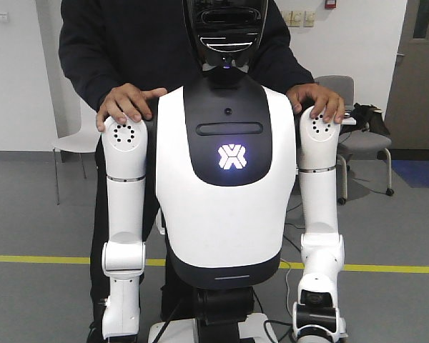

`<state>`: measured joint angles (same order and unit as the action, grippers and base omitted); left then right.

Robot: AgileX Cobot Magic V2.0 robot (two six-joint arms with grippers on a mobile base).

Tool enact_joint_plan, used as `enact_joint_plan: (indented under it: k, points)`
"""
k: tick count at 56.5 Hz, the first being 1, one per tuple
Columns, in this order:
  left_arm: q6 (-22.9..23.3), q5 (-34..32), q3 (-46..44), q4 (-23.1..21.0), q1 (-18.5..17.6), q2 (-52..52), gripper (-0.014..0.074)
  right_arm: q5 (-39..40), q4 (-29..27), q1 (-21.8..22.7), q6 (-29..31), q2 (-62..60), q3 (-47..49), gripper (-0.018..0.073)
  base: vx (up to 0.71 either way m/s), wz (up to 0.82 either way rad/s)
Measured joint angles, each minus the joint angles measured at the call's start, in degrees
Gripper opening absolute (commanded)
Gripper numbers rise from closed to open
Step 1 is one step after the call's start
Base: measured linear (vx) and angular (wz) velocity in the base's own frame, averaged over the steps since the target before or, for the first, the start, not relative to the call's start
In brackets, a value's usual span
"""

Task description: Pick snacks and fruit into basket

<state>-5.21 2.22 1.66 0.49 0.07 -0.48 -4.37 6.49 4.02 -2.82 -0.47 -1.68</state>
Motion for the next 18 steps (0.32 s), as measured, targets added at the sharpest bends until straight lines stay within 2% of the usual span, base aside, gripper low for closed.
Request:
enact_joint_plan:
  k: [18]
  points:
    - [0.0,0.0,0.0,0.0,0.0,0.0,0.0000,0.0,0.0,0.0,0.0,0.0,0.0,-0.0012,0.00,0.00]
